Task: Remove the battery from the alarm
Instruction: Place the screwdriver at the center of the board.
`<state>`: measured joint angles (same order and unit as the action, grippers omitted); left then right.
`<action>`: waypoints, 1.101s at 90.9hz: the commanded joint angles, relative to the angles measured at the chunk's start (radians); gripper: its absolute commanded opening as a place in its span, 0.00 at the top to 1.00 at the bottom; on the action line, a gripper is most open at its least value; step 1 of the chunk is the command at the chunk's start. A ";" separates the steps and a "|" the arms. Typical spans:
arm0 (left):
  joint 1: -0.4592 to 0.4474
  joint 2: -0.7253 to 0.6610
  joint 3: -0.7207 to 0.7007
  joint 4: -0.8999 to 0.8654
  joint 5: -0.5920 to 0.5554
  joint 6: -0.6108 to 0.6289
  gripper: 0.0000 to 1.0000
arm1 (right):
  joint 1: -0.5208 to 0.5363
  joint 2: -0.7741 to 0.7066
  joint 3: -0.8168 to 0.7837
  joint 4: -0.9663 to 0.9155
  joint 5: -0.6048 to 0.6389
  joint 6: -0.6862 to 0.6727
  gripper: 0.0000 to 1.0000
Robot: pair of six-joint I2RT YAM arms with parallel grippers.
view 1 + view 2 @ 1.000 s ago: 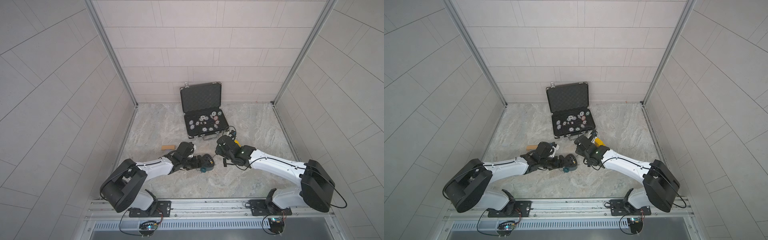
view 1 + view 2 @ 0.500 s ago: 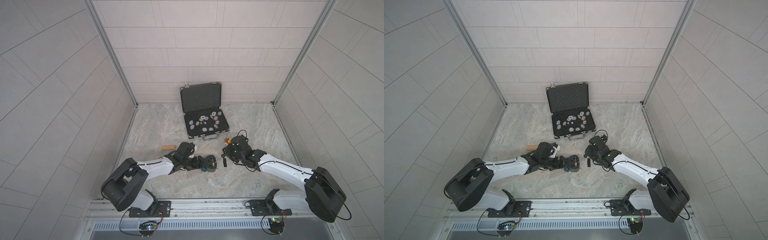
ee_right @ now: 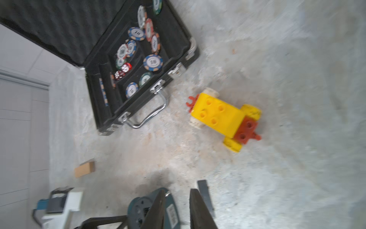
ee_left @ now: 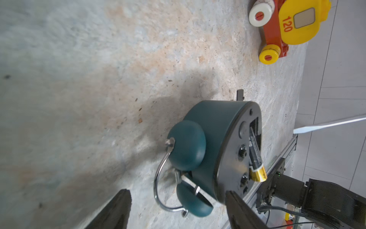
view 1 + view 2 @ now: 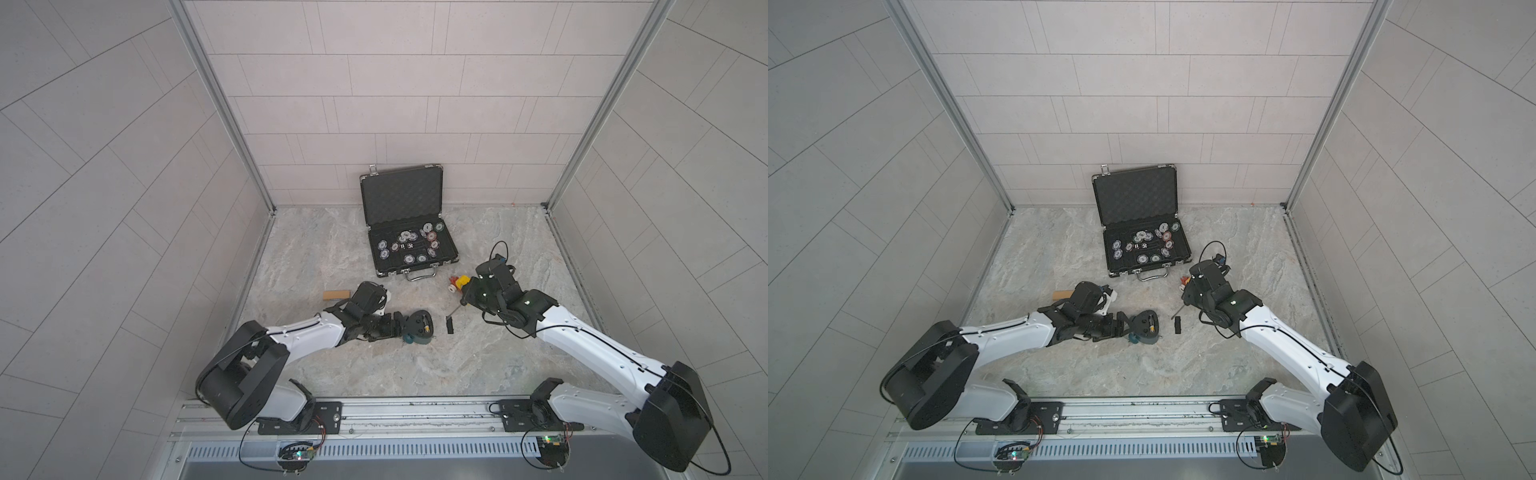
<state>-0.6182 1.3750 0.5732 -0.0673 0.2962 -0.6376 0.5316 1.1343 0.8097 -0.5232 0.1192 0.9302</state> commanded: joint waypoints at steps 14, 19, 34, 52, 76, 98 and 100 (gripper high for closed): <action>0.068 -0.210 -0.057 -0.078 -0.033 -0.018 0.19 | -0.198 0.137 0.075 -0.341 -0.170 -0.377 1.00; 0.082 -0.232 -0.085 -0.064 -0.033 -0.038 0.20 | -0.251 0.169 0.057 -0.345 -0.227 -0.356 1.00; 0.092 -0.236 -0.098 -0.048 -0.011 -0.063 0.21 | -0.381 0.273 -0.018 -0.157 -0.412 -0.299 0.98; 0.117 -0.187 -0.082 -0.065 0.056 -0.068 0.21 | -0.450 0.434 0.003 -0.071 -0.479 -0.286 0.77; 0.173 -0.106 -0.075 -0.035 0.168 -0.066 0.39 | -0.487 0.370 0.008 -0.099 -0.451 -0.320 0.57; 0.188 0.103 -0.012 0.029 0.305 -0.077 0.51 | -0.484 0.062 -0.043 -0.115 -0.458 -0.388 0.45; 0.188 0.119 -0.008 0.034 0.311 -0.079 0.52 | -0.483 0.028 -0.061 -0.088 -0.488 -0.392 0.45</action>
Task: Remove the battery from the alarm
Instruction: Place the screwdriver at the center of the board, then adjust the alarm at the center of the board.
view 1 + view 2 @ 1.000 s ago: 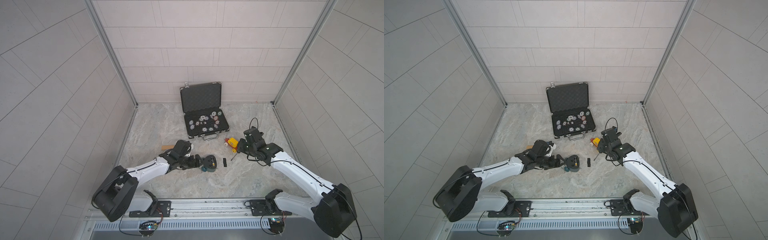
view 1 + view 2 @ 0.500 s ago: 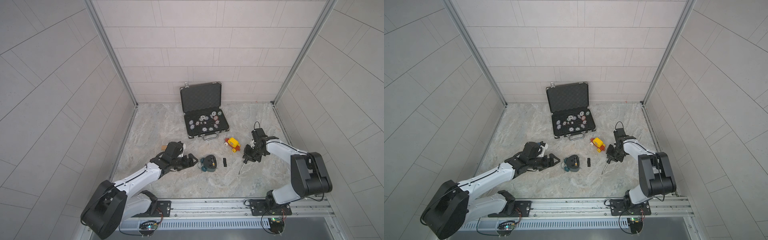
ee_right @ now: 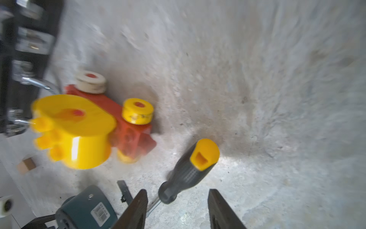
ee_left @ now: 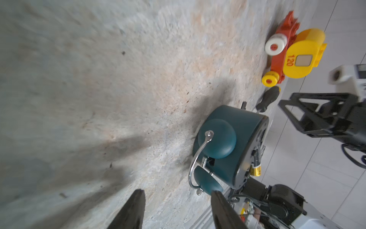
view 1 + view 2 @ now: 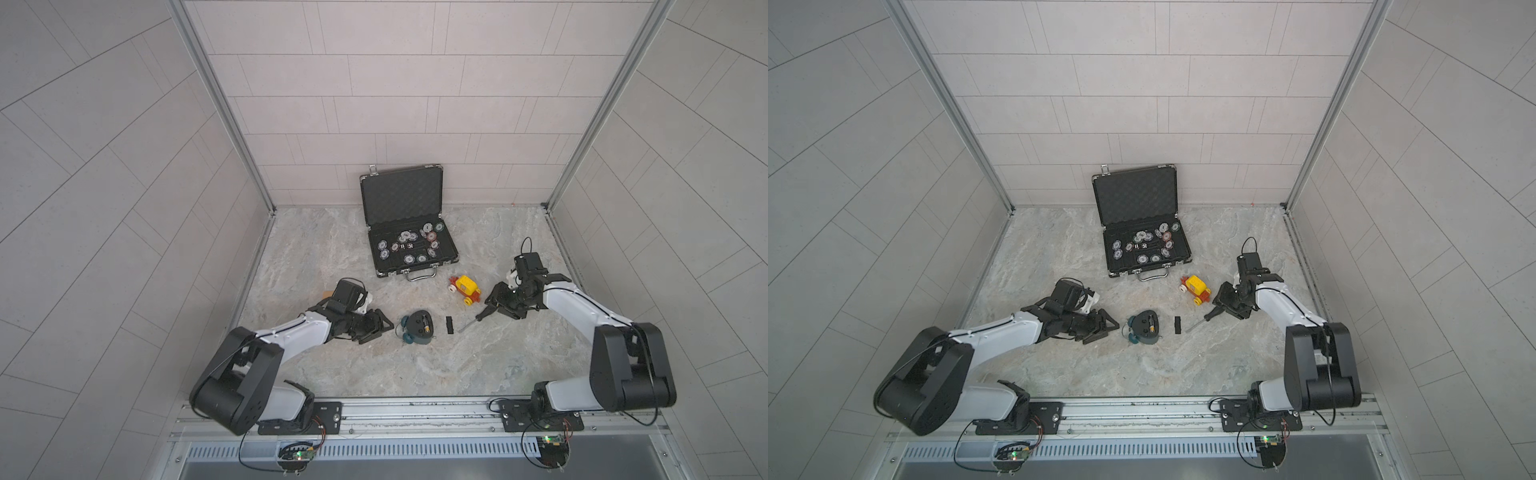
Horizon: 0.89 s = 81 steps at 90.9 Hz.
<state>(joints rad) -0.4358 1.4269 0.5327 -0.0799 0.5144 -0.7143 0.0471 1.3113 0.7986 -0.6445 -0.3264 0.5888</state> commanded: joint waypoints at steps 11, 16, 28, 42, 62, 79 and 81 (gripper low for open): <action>0.006 0.135 0.049 0.071 0.117 -0.003 0.59 | 0.044 -0.260 -0.148 0.255 -0.202 0.013 0.45; 0.006 0.159 0.057 0.080 0.124 0.001 0.60 | 0.086 -0.273 -0.182 0.335 -0.232 0.054 0.47; 0.006 0.204 0.062 0.104 0.137 -0.005 0.62 | 0.203 -0.242 -0.210 0.436 -0.221 0.097 0.48; 0.005 0.253 0.069 0.139 0.162 -0.005 0.72 | 0.233 -0.203 -0.207 0.465 -0.218 0.112 0.49; 0.001 0.299 0.076 0.185 0.199 -0.005 0.85 | 0.234 -0.186 -0.200 0.451 -0.216 0.103 0.50; 0.001 0.270 0.082 0.175 0.217 0.001 0.98 | 0.235 -0.155 -0.198 0.437 -0.225 0.098 0.50; 0.001 0.258 0.082 0.160 0.210 0.008 0.99 | 0.235 -0.149 -0.198 0.435 -0.225 0.097 0.50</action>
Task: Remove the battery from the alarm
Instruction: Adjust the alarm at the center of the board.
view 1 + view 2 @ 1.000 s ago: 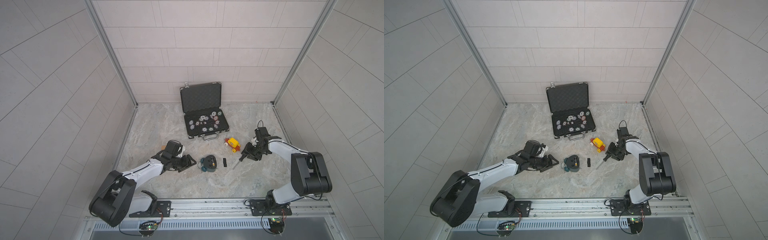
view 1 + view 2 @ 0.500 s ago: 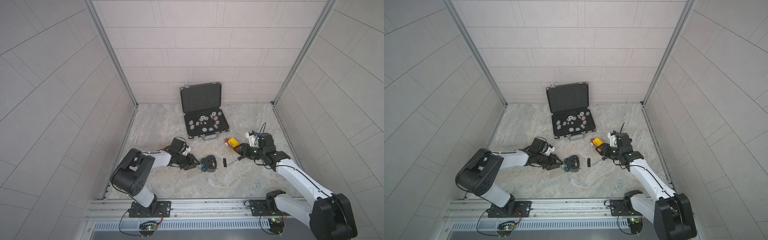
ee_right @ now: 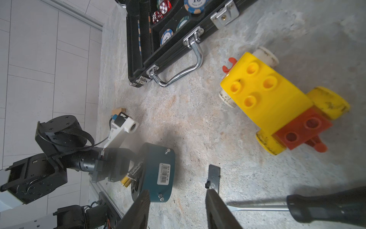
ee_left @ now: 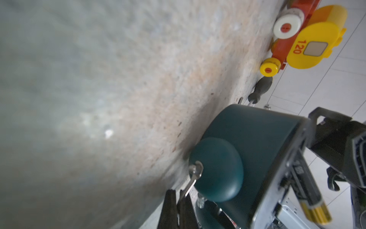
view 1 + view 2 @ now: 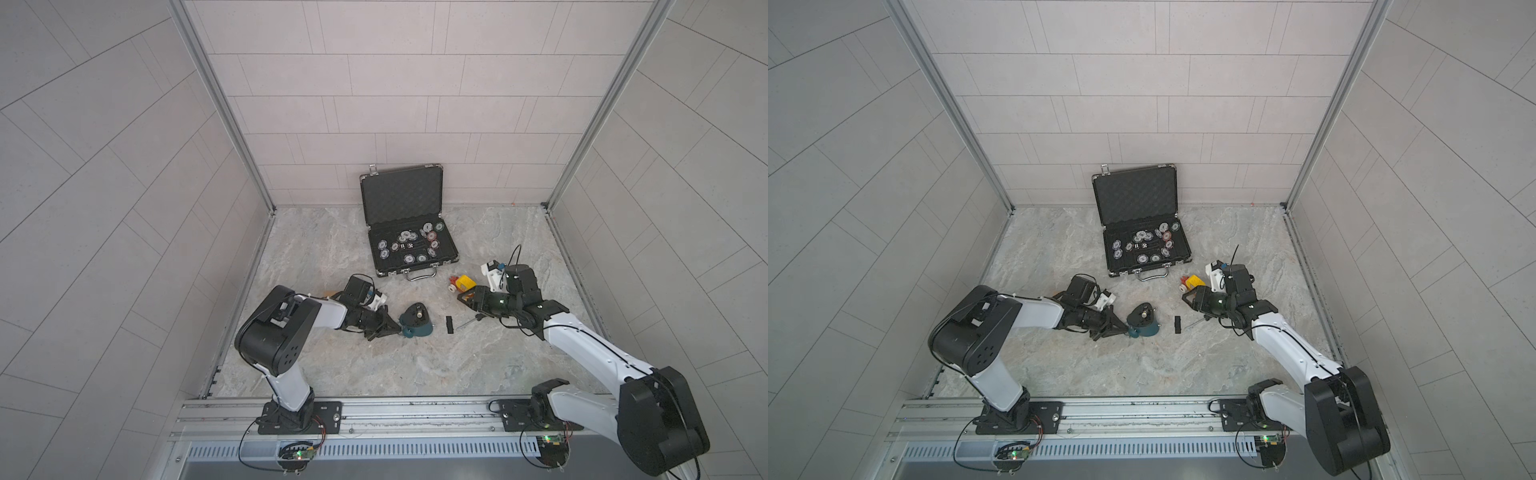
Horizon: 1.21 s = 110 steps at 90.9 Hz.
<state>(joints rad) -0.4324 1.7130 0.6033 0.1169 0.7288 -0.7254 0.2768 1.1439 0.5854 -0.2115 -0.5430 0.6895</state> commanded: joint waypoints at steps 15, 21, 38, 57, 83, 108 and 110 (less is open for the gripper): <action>-0.002 -0.167 0.030 -0.198 -0.084 0.102 1.00 | 0.019 0.061 0.022 0.010 -0.016 -0.006 0.50; -0.002 -0.215 0.044 -0.289 -0.126 0.139 1.00 | 0.032 0.087 0.032 0.001 -0.011 -0.009 0.50; -0.003 -0.361 0.130 -0.567 -0.315 0.260 1.00 | 0.063 0.141 0.079 -0.005 0.001 -0.017 0.50; -0.068 -0.468 0.294 -0.818 -0.612 0.427 1.00 | 0.094 0.210 0.115 -0.021 0.006 -0.027 0.50; -0.278 -0.336 0.468 -0.998 -0.941 0.520 1.00 | 0.139 0.296 0.153 -0.029 0.005 -0.022 0.50; -0.304 -0.367 0.563 -1.069 -1.106 0.515 1.00 | 0.142 0.283 0.162 -0.085 0.038 -0.064 0.50; -0.304 -0.371 0.569 -1.067 -1.099 0.525 1.00 | 0.142 0.286 0.163 -0.089 0.040 -0.066 0.49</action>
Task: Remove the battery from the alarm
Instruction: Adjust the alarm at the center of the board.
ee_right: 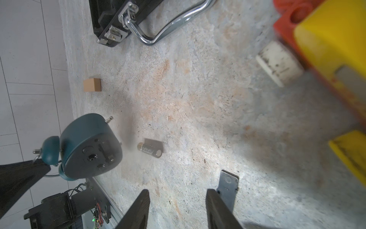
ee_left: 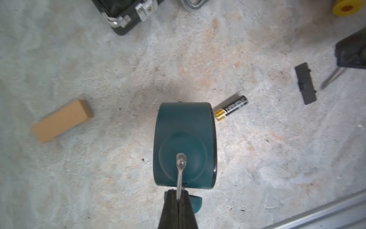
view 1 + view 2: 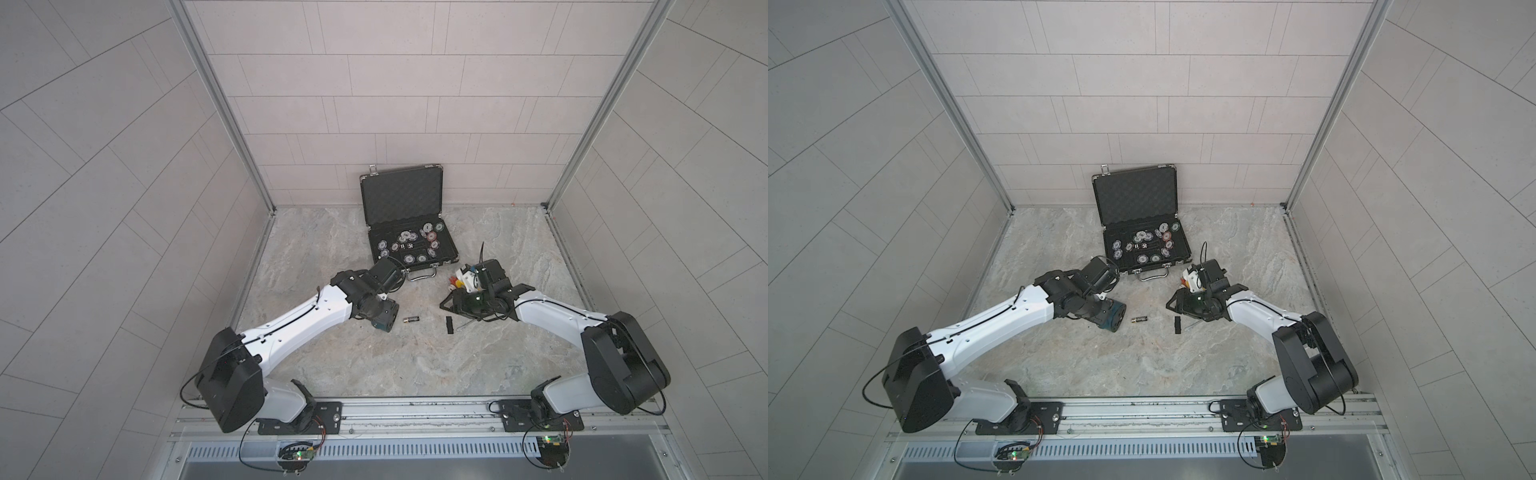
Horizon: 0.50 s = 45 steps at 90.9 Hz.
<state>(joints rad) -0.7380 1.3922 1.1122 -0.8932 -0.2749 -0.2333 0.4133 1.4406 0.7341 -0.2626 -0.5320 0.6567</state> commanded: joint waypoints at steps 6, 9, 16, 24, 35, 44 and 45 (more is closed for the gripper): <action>0.003 -0.073 0.059 -0.028 0.006 0.046 1.00 | 0.005 0.004 0.022 -0.050 0.030 -0.040 0.49; 0.003 -0.081 0.049 -0.003 0.074 0.045 1.00 | 0.007 0.007 0.027 -0.057 0.032 -0.044 0.49; 0.005 -0.094 0.021 0.038 0.224 0.003 1.00 | 0.018 -0.002 0.042 -0.093 0.057 -0.070 0.50; 0.013 -0.110 -0.030 0.070 0.328 -0.081 1.00 | 0.041 -0.027 0.062 -0.175 0.129 -0.103 0.50; 0.083 -0.173 -0.133 0.150 0.426 -0.169 1.00 | 0.069 -0.041 0.078 -0.239 0.206 -0.113 0.49; 0.181 -0.209 -0.202 0.206 0.583 -0.220 1.00 | 0.083 -0.038 0.083 -0.249 0.215 -0.107 0.49; 0.190 -0.213 -0.213 0.211 0.601 -0.226 1.00 | 0.084 -0.038 0.084 -0.249 0.216 -0.106 0.49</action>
<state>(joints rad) -0.6327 1.2331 0.9592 -0.7757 0.1158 -0.3576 0.4828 1.4242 0.8009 -0.4538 -0.3801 0.5716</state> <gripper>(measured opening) 0.045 0.509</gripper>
